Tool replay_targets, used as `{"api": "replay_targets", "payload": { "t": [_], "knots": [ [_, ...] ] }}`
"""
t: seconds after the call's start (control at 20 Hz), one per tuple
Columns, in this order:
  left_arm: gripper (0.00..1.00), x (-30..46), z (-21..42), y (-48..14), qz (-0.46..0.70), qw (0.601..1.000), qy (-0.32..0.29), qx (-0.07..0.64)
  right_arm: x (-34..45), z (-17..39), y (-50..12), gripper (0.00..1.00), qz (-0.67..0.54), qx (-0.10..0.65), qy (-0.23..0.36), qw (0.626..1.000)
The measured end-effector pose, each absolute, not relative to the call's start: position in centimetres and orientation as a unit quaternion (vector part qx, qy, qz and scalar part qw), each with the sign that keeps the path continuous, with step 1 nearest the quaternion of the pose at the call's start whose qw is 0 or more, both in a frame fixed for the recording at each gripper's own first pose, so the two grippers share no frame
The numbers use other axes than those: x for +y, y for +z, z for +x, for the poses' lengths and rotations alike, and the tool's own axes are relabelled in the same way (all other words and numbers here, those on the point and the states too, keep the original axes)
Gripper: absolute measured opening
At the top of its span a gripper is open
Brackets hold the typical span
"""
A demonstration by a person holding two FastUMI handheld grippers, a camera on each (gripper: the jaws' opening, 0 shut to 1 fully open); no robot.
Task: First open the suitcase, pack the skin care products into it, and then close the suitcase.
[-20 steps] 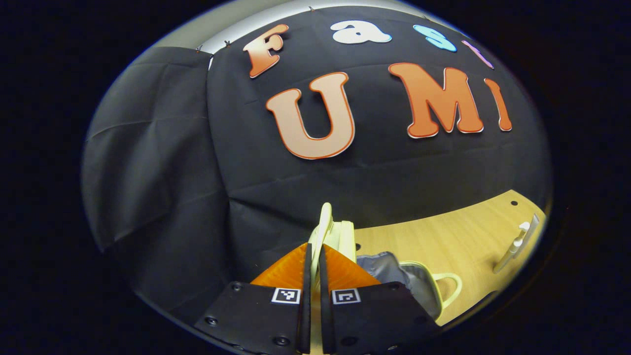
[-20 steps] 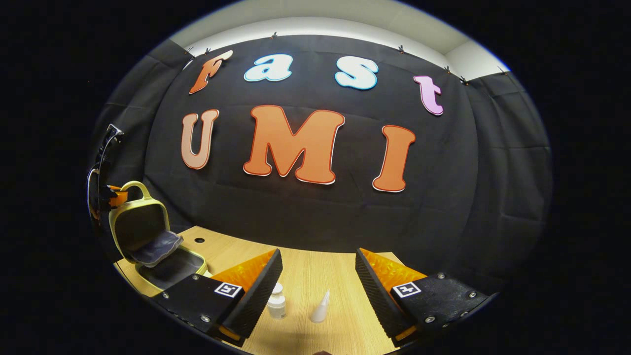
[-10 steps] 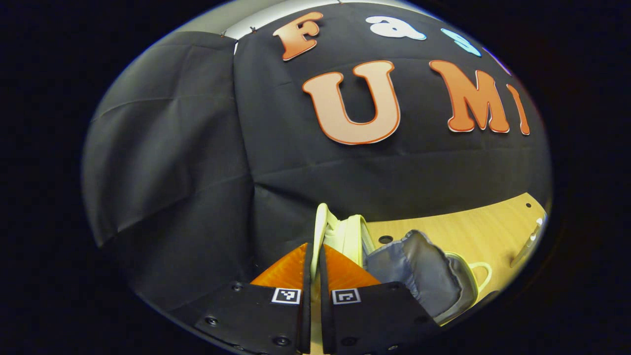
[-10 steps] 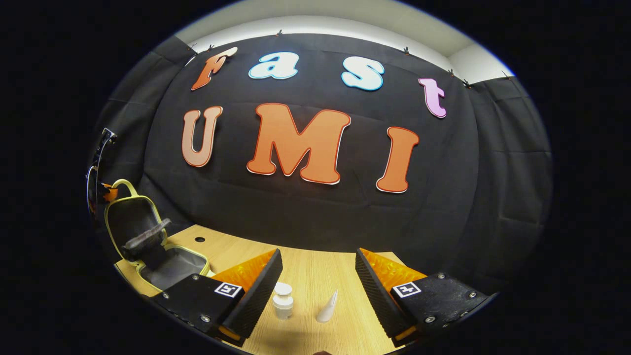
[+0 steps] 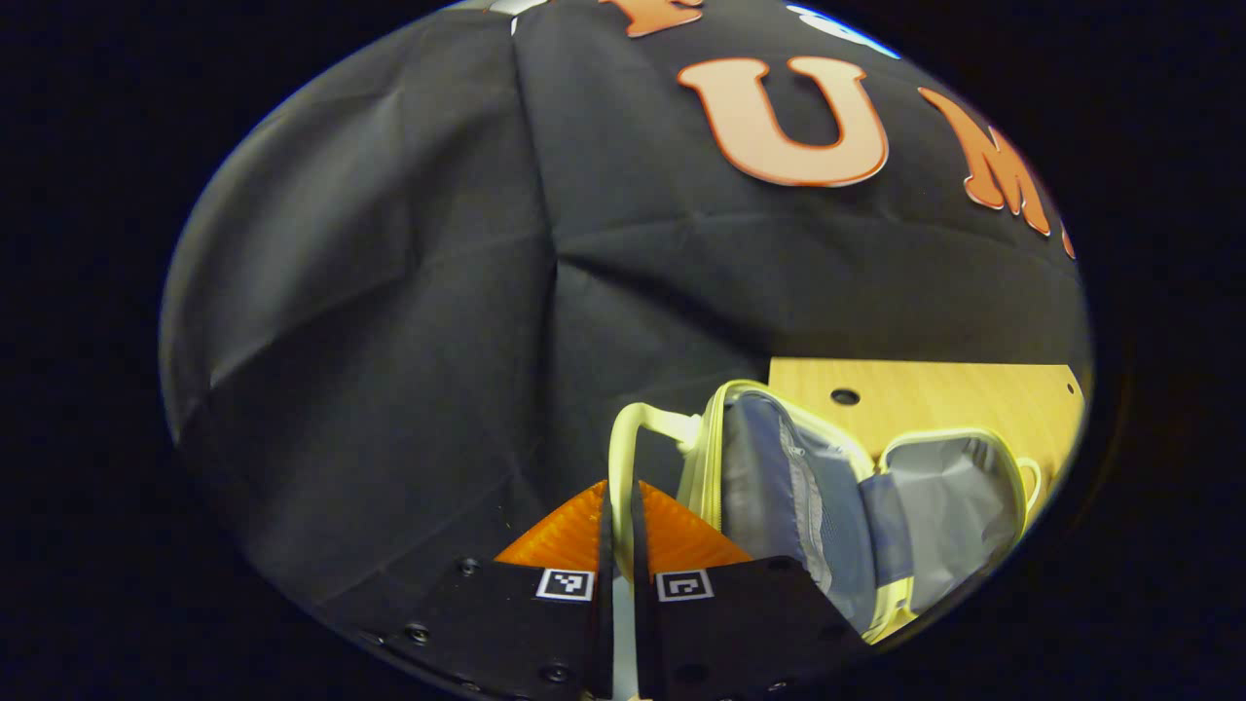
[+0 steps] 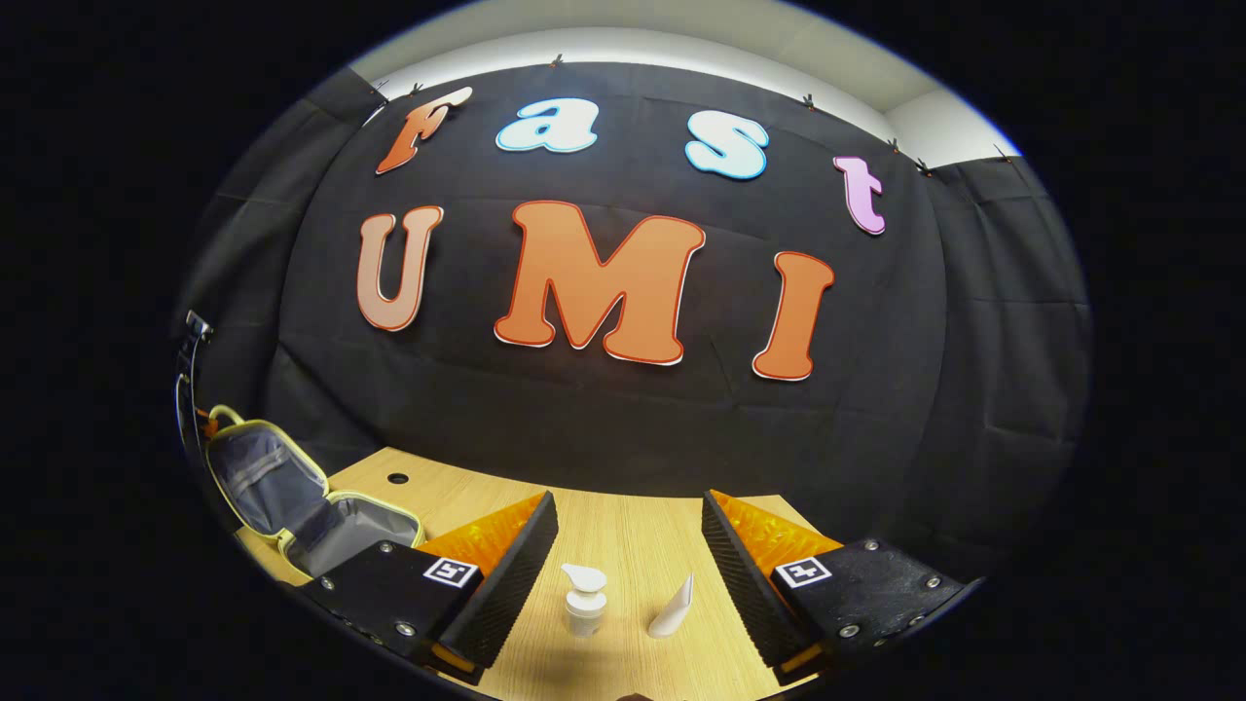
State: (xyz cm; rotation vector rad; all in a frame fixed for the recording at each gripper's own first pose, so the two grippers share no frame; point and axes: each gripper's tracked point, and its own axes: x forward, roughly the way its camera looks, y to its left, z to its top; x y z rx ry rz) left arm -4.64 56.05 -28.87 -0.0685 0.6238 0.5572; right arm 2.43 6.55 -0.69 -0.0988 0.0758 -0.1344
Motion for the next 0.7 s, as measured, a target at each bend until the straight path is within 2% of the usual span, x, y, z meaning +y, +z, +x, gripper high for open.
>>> {"api": "replay_targets", "payload": {
  "t": [0.1,0.25,0.4,0.5,0.55,0.6,0.7],
  "knots": [
    [0.09,56.8,-3.9,-30.9,-0.038,0.906,0.269,0.324,6.7,2.4,-0.8,0.95,-0.051,0.042,-0.076,0.995],
    [0.20,57.0,-2.2,-32.2,-0.004,0.893,0.275,0.355,6.8,2.0,-0.9,0.95,-0.054,0.047,-0.085,0.994],
    [0.19,57.3,0.1,-29.8,0.026,0.898,0.285,0.334,6.7,1.7,-1.2,0.95,-0.048,0.055,-0.097,0.993],
    [0.58,56.3,-0.4,-29.7,0.029,0.901,0.279,0.331,6.8,1.5,-1.1,0.95,-0.044,0.055,-0.101,0.992],
    [0.60,56.1,-0.4,-29.6,0.034,0.903,0.277,0.327,6.8,1.5,-1.0,0.95,-0.044,0.054,-0.105,0.992],
    [0.69,55.6,-0.1,-29.4,0.037,0.906,0.275,0.319,6.6,1.3,-1.0,0.95,-0.042,0.054,-0.107,0.992],
    [1.00,54.2,0.8,-27.3,0.037,0.919,0.272,0.283,6.3,1.1,-0.9,0.95,-0.041,0.053,-0.114,0.991]
  ]
}}
